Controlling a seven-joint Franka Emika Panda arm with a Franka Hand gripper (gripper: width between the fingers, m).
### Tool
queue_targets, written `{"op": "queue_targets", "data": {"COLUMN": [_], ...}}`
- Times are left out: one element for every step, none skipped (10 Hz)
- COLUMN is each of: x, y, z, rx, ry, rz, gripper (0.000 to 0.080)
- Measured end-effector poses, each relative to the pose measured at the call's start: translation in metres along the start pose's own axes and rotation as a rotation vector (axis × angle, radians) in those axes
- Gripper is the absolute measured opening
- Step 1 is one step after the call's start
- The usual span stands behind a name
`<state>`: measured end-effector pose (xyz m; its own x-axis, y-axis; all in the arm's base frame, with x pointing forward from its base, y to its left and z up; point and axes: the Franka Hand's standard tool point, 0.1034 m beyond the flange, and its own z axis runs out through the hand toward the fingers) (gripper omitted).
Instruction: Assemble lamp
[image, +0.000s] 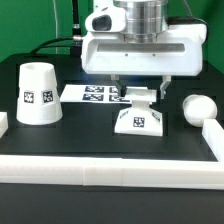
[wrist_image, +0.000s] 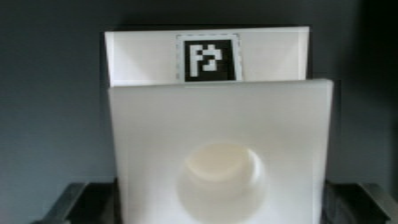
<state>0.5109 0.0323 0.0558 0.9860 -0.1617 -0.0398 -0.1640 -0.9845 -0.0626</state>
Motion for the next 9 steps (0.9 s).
{"op": "queue_targets", "data": {"x": [0.012, 0.029, 0.045, 0.056, 0.067, 0.077, 0.089, 0.100, 0.107], "y": [-0.007, -0.018, -0.028, -0.035, -0.041, -0.047, -0.054, -0.059, -0.062], "z": [0.000, -0.001, -0.001, -0.002, -0.002, -0.002, -0.003, -0.003, -0.004], "rx": [0.003, 0.009, 0.013, 0.017, 0.021, 0.024, 0.028, 0.034, 0.036], "ry": [0.012, 0.028, 0.042, 0.046, 0.052, 0.056, 0.061, 0.075, 0.082], "rz": [-0.010, -0.023, -0.036, -0.043, -0.049, -0.049, -0.047, -0.047, -0.046], "gripper": [0.0532, 0.0532, 0.0532, 0.0532, 0.0532, 0.0532, 0.0532, 0.0532, 0.0533]}}
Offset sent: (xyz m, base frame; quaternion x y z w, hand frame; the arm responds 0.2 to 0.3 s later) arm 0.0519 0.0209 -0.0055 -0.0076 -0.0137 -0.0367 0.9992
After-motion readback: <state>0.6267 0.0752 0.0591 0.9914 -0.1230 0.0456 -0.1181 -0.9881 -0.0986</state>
